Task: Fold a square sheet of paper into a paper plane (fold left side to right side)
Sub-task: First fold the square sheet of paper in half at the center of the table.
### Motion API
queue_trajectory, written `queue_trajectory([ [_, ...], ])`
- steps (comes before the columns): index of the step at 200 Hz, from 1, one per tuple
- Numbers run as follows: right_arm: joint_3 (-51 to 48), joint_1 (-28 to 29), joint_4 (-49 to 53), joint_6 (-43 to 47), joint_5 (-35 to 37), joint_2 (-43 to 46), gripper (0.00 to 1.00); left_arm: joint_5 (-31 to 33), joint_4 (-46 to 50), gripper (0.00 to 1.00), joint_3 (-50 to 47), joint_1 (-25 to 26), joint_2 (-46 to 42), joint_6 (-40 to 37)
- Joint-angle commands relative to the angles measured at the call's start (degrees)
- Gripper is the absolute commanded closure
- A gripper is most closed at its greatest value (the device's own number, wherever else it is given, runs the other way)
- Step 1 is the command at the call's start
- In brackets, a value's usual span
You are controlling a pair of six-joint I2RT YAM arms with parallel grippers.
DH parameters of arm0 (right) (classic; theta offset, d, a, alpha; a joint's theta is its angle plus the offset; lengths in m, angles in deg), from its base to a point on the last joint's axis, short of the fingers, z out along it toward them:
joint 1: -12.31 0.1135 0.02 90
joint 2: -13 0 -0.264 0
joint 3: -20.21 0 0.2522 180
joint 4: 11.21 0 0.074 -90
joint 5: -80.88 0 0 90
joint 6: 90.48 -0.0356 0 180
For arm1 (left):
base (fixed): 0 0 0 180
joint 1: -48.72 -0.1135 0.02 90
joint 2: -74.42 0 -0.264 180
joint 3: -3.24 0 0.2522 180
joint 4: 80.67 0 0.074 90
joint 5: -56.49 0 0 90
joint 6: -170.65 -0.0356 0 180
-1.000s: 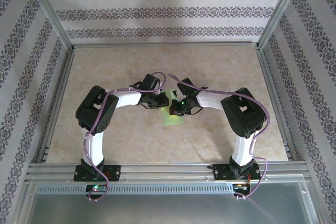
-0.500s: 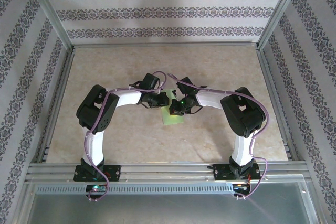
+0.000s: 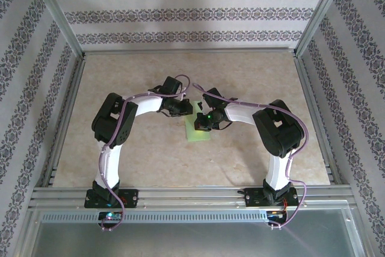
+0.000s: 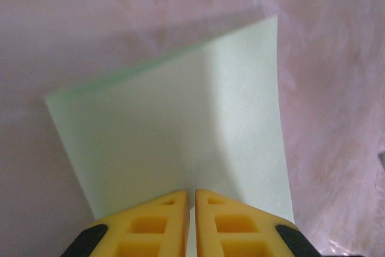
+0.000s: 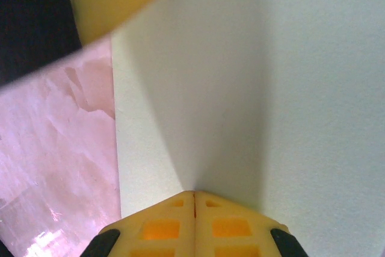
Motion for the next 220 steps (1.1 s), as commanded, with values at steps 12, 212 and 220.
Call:
queue_trajectory([
  [12, -2.3, 0.1, 9.5, 1.0, 3.9, -3.7, 1.0, 7.3, 0.4, 0.87, 2.9, -4.5, 3.0, -2.7],
  [212, -3.3, 0.3, 5.0, -4.2, 2.7, -1.7, 1.0, 7.7, 1.4, 0.87, 8.1, -8.1, 0.6, -4.0],
  [220, -3.3, 0.2, 4.3, -4.9, 2.7, -1.4, 1.0, 7.9, 1.4, 0.86, 6.9, -8.1, -1.6, -4.2],
])
